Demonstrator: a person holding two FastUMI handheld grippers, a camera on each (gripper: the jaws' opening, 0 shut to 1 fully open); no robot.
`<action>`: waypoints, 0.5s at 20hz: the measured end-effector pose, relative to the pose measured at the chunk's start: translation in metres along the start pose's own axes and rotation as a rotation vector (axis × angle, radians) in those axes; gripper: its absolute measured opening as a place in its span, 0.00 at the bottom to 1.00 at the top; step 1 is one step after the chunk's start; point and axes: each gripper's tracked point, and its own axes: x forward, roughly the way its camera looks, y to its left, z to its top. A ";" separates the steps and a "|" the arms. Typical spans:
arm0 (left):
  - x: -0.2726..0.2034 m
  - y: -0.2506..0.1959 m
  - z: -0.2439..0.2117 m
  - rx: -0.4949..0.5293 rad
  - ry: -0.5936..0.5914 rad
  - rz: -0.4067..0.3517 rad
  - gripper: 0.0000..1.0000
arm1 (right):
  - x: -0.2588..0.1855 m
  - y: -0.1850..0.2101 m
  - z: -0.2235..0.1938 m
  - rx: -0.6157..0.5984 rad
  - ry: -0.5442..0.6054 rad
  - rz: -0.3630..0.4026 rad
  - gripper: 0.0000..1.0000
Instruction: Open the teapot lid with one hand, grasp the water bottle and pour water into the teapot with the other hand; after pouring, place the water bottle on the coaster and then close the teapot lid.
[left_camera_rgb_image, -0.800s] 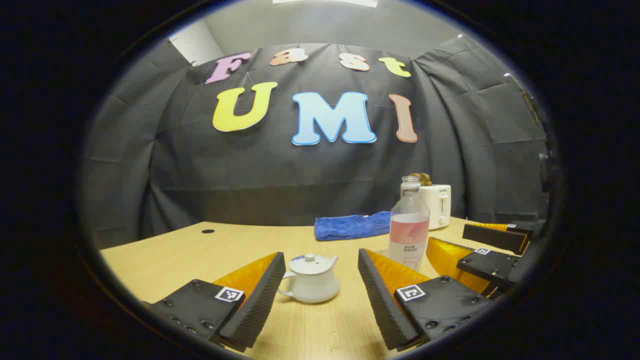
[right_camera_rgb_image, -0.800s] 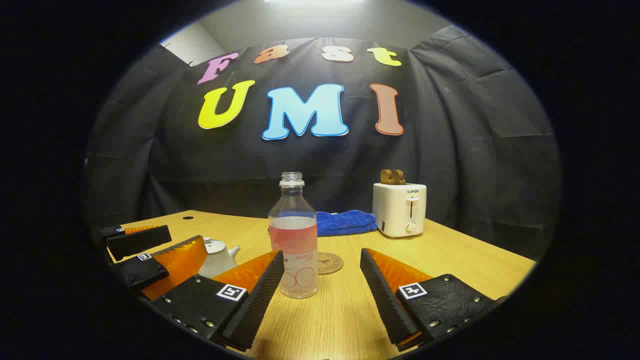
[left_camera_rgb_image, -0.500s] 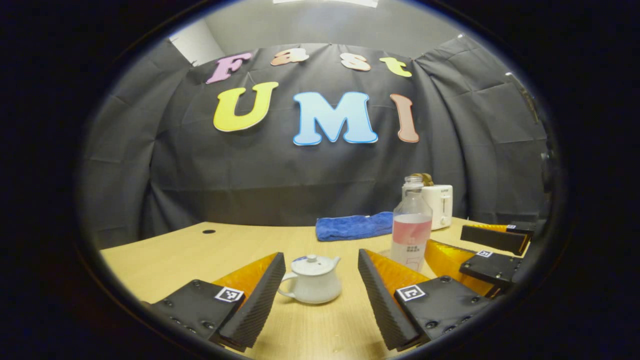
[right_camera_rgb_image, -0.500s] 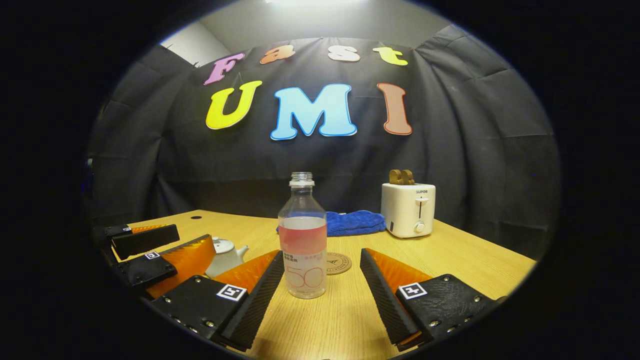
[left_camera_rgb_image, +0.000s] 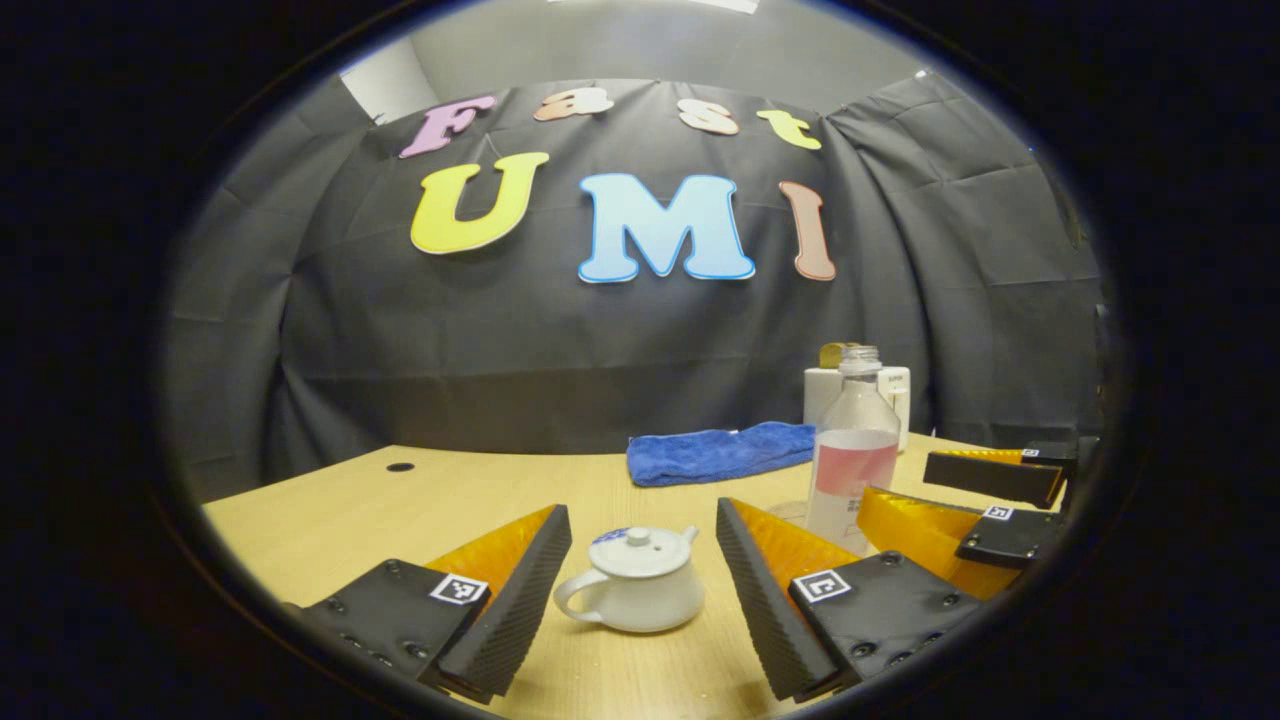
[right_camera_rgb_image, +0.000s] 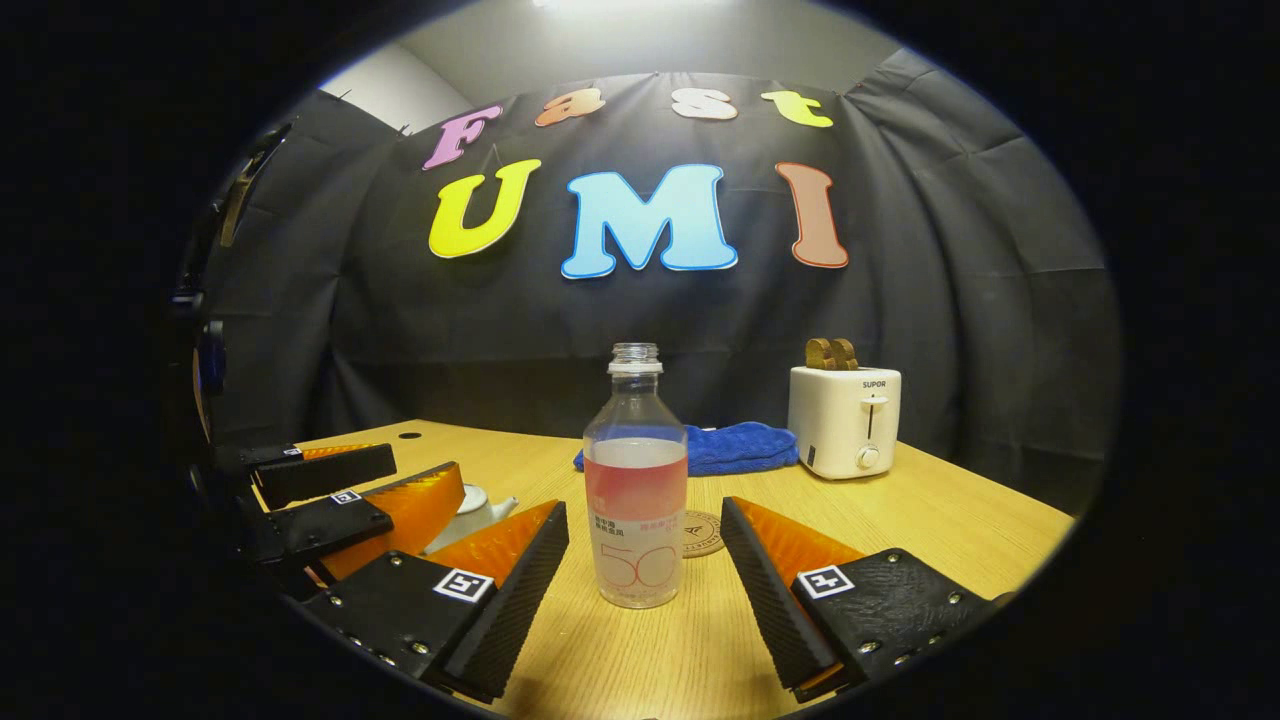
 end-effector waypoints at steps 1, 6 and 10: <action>0.004 0.000 -0.001 0.001 0.011 -0.007 0.95 | 0.004 0.000 0.000 0.000 0.000 -0.003 0.95; 0.021 -0.003 -0.011 -0.004 0.077 -0.043 0.96 | 0.020 0.001 0.001 -0.001 0.002 -0.020 0.95; 0.029 0.002 -0.013 -0.017 0.088 -0.038 0.91 | 0.025 0.002 0.001 0.000 0.003 -0.021 0.95</action>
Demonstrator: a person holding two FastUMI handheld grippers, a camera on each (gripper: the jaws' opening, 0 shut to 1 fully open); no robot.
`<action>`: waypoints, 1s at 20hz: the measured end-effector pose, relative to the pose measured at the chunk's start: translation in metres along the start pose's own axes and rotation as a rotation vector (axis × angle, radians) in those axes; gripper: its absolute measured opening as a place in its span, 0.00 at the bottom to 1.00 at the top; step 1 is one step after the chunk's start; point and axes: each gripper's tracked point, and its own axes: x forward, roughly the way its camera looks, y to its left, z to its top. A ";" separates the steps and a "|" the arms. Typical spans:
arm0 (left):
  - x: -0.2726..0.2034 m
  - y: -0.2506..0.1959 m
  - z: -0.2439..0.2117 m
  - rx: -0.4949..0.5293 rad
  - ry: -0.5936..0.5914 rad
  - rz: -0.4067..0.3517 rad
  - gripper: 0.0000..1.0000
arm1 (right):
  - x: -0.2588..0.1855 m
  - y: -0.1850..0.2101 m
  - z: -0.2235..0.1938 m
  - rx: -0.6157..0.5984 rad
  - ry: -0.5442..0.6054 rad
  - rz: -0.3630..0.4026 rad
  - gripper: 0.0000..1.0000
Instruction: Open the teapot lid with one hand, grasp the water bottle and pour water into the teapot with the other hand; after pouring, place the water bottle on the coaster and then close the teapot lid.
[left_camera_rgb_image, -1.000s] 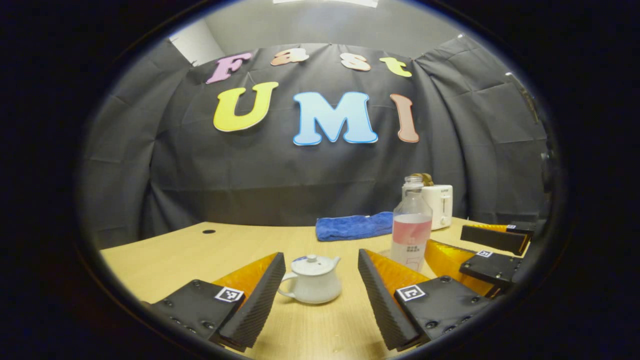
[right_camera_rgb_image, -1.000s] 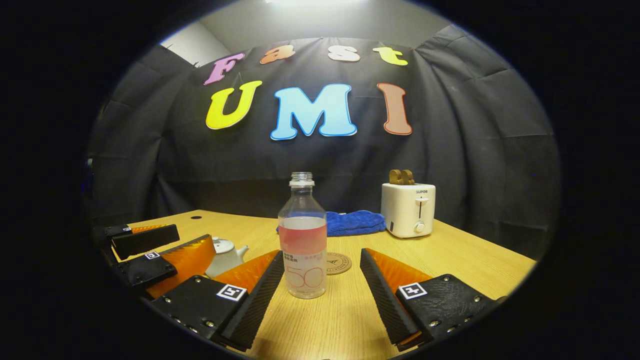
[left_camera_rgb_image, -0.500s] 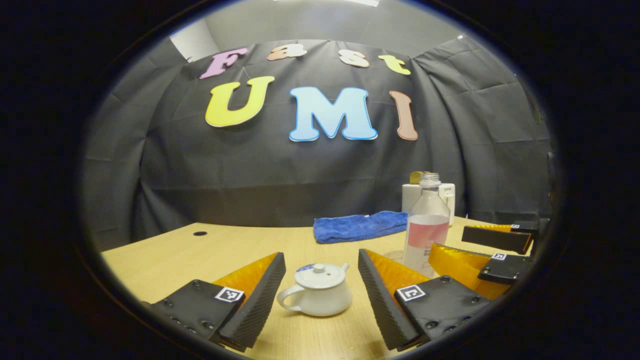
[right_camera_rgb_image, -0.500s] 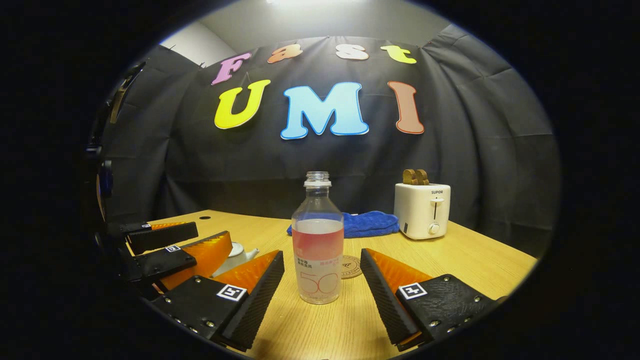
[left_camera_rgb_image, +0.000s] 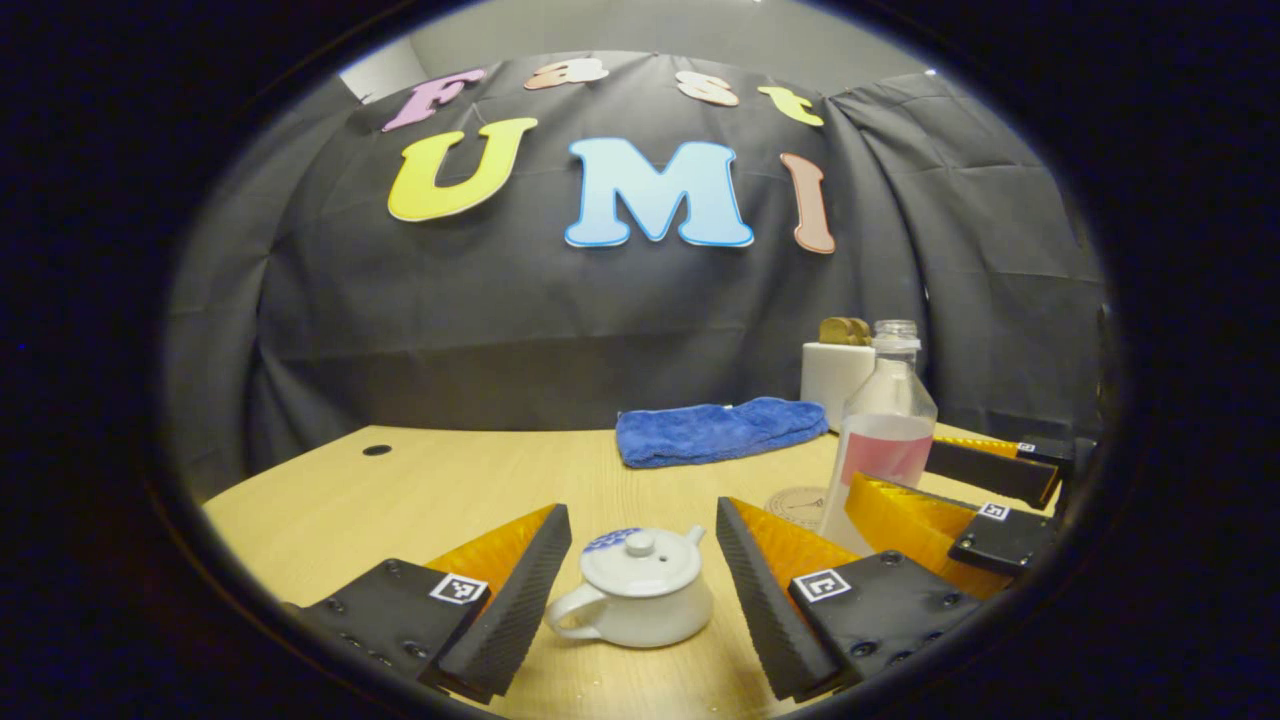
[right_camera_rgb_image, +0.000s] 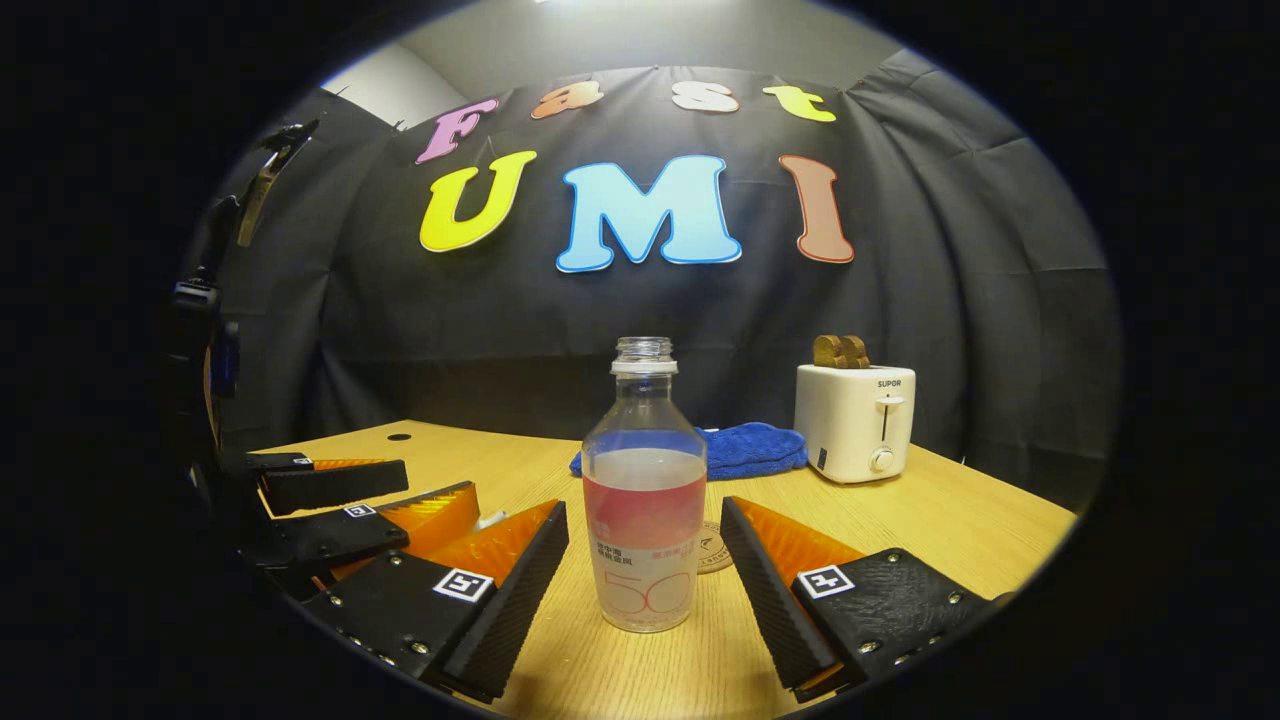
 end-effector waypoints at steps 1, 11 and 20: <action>0.002 0.000 0.002 -0.003 -0.004 0.002 0.89 | 0.000 0.000 -0.001 -0.001 -0.001 0.002 0.95; 0.008 0.000 -0.006 0.018 0.052 0.004 0.58 | 0.004 0.001 -0.004 0.004 0.026 0.009 0.95; 0.009 0.004 -0.006 0.022 0.051 0.016 0.41 | 0.011 0.003 -0.013 0.009 0.096 0.019 0.95</action>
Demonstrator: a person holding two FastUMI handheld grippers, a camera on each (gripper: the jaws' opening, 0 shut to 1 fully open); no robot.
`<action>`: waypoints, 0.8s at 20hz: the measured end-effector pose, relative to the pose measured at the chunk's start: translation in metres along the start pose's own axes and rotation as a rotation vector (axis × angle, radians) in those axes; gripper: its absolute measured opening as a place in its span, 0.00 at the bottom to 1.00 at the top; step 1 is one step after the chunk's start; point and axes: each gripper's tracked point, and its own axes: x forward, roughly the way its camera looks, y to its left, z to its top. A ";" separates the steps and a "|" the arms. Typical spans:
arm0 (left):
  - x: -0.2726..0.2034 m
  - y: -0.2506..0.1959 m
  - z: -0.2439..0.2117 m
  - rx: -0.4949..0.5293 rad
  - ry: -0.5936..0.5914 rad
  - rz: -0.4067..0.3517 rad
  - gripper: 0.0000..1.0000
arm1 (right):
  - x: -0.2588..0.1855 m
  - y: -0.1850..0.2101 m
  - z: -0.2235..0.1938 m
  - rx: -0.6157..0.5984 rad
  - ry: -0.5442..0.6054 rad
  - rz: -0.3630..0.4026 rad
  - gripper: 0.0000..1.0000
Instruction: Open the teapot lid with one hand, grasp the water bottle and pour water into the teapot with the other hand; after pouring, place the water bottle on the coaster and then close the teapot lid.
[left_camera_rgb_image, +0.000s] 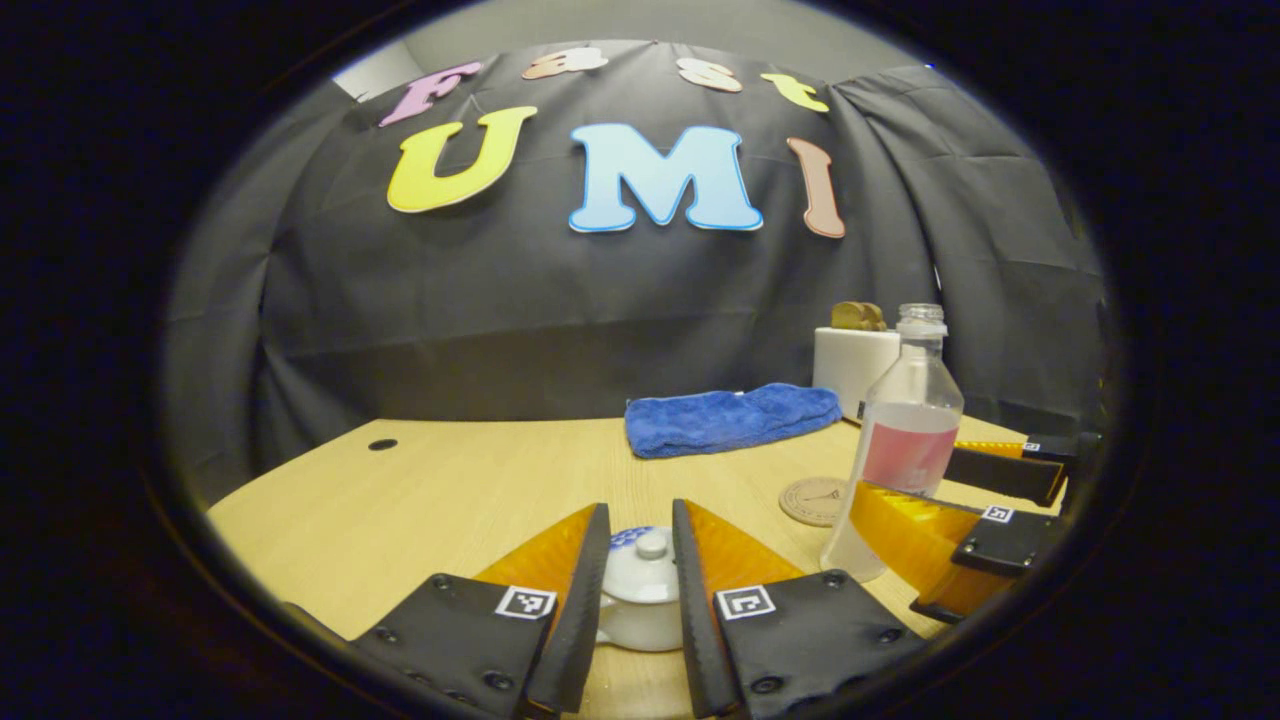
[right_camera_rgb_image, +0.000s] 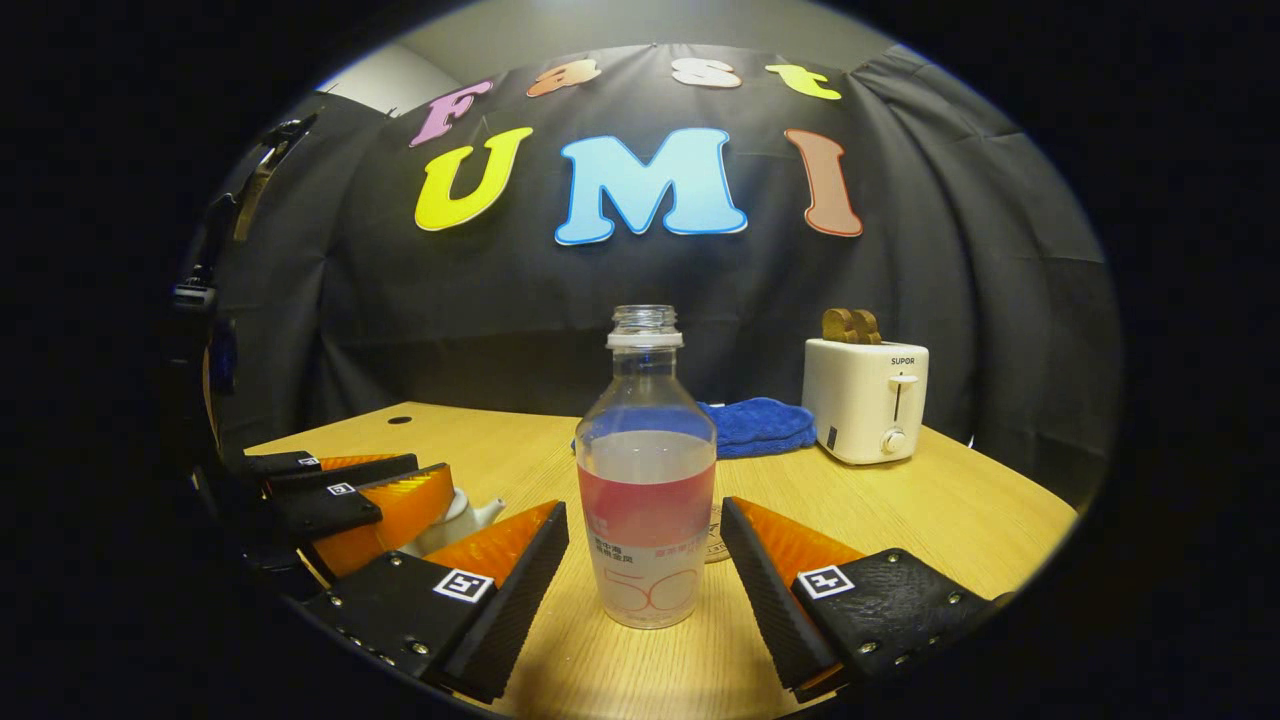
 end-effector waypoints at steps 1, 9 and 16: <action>-0.001 0.000 0.001 -0.001 0.000 -0.006 0.41 | 0.000 -0.001 -0.001 0.001 0.001 0.001 0.95; -0.006 0.005 0.005 -0.008 -0.028 0.029 0.35 | -0.001 0.000 0.000 0.002 0.003 0.003 0.95; -0.002 0.004 0.004 -0.009 -0.026 0.010 0.25 | 0.001 -0.002 -0.001 0.020 0.010 0.006 0.95</action>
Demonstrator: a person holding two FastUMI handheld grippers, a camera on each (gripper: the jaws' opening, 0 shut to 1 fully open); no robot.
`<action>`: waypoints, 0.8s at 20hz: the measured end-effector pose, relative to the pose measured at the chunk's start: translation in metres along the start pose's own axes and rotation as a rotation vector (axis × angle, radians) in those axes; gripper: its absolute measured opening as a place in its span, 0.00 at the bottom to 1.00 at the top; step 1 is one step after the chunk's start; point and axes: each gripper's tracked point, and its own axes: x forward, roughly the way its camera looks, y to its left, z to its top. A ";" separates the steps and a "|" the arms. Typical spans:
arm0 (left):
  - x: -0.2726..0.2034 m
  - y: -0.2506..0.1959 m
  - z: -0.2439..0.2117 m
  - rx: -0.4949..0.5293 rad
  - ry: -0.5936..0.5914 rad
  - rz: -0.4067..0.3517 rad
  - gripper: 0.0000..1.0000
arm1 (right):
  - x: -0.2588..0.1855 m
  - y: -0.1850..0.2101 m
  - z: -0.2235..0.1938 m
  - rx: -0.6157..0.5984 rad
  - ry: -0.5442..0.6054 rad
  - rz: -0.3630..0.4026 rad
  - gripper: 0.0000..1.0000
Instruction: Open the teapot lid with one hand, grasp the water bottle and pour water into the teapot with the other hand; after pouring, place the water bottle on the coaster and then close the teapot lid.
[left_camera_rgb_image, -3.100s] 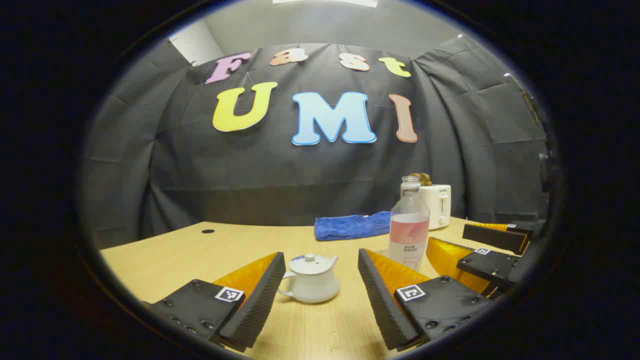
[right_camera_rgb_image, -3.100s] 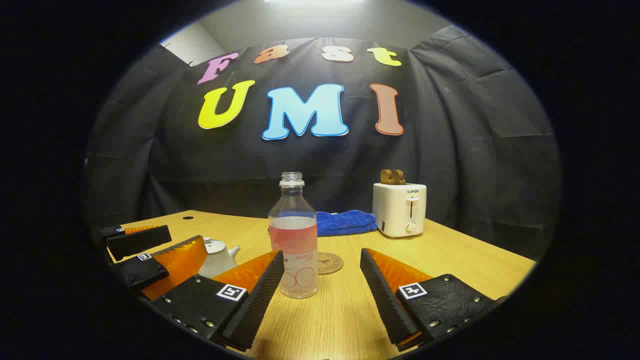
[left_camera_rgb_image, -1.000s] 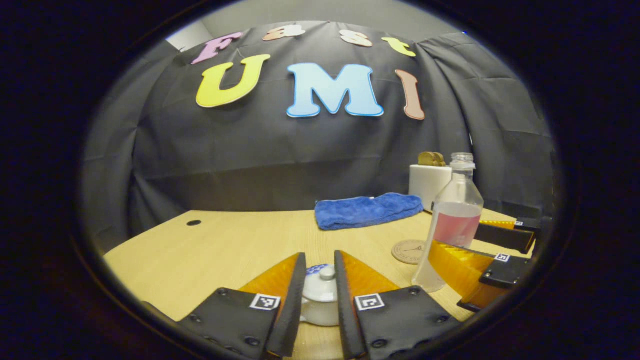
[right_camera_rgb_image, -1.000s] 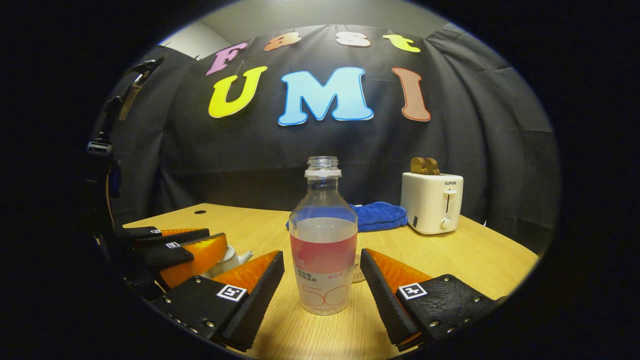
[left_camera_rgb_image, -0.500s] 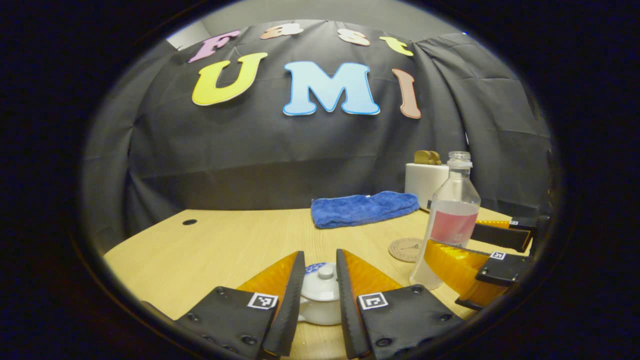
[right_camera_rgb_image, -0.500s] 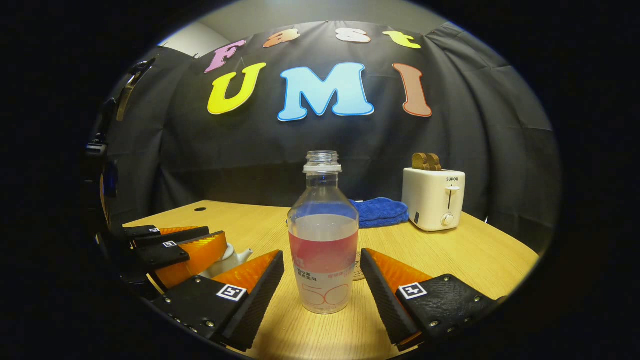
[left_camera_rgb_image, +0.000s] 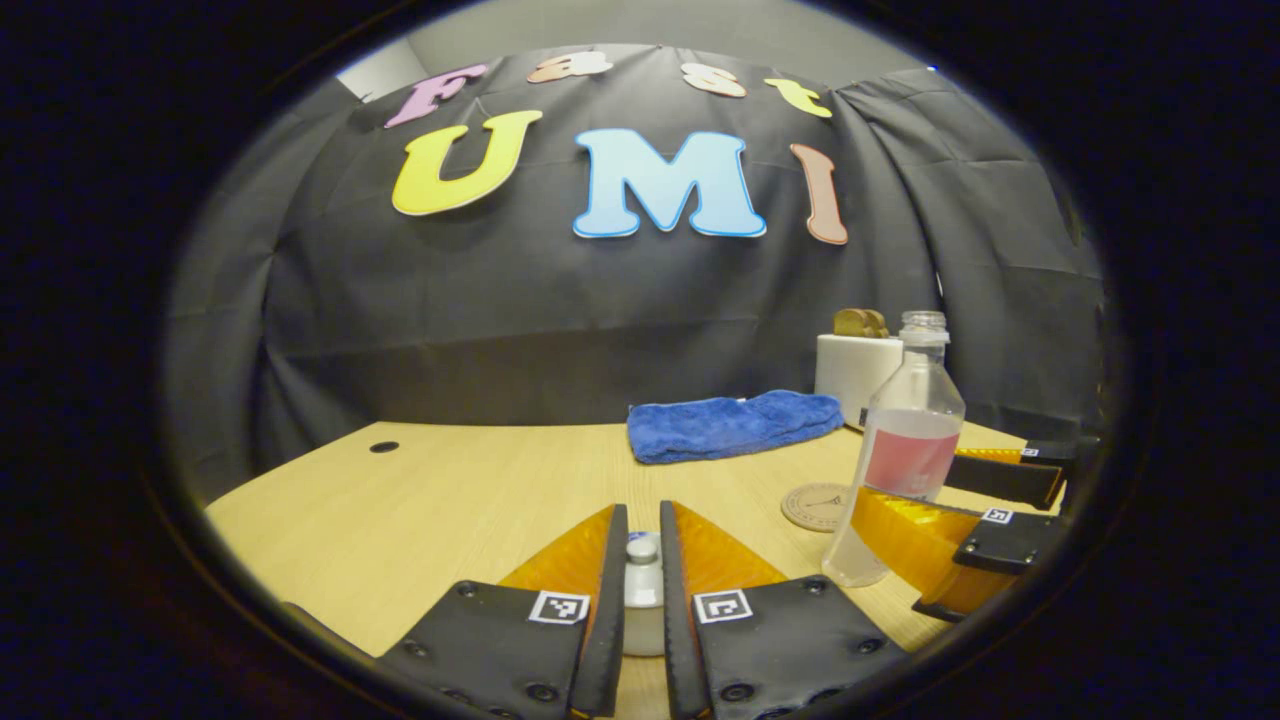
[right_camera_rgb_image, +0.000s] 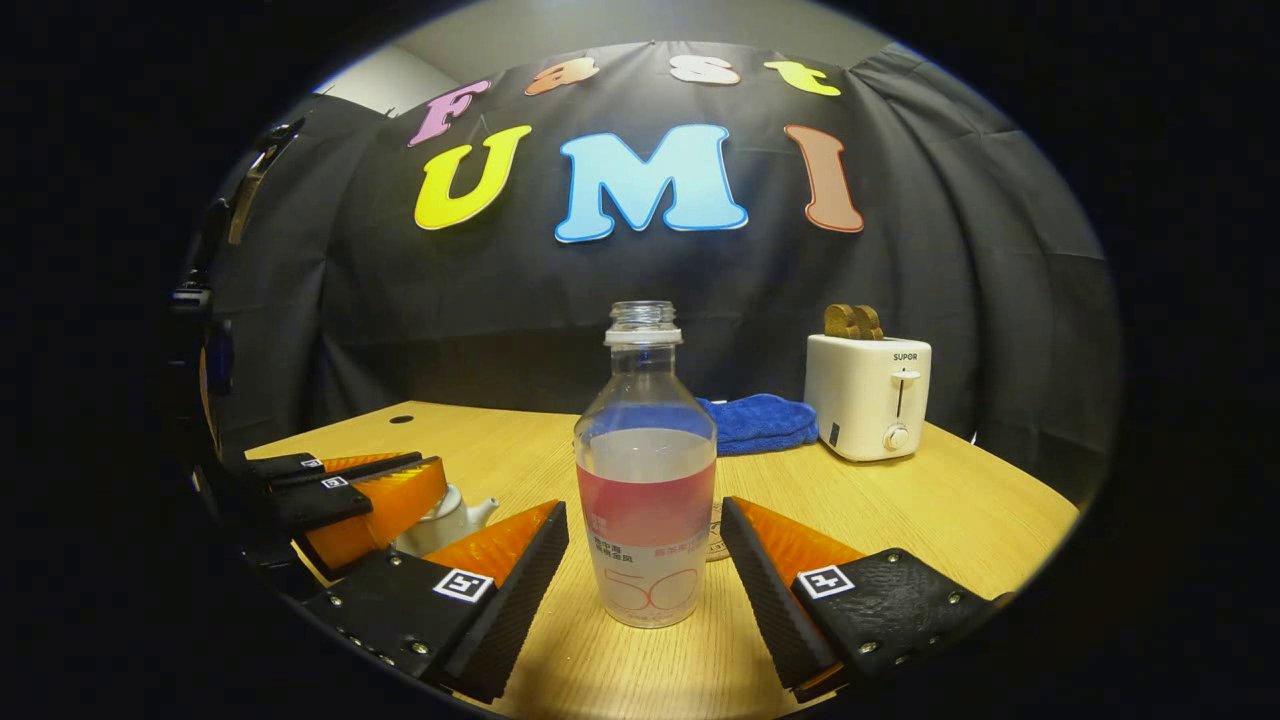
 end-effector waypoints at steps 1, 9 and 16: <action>-0.001 -0.001 -0.002 -0.009 -0.008 0.006 0.15 | 0.000 0.000 0.000 0.007 0.004 0.003 0.95; -0.011 0.004 0.012 -0.028 -0.078 0.008 0.13 | 0.002 0.001 -0.003 0.021 0.023 0.010 0.95; -0.018 0.005 0.018 -0.046 -0.134 -0.004 0.14 | 0.004 0.001 -0.004 -0.025 0.036 -0.007 0.95</action>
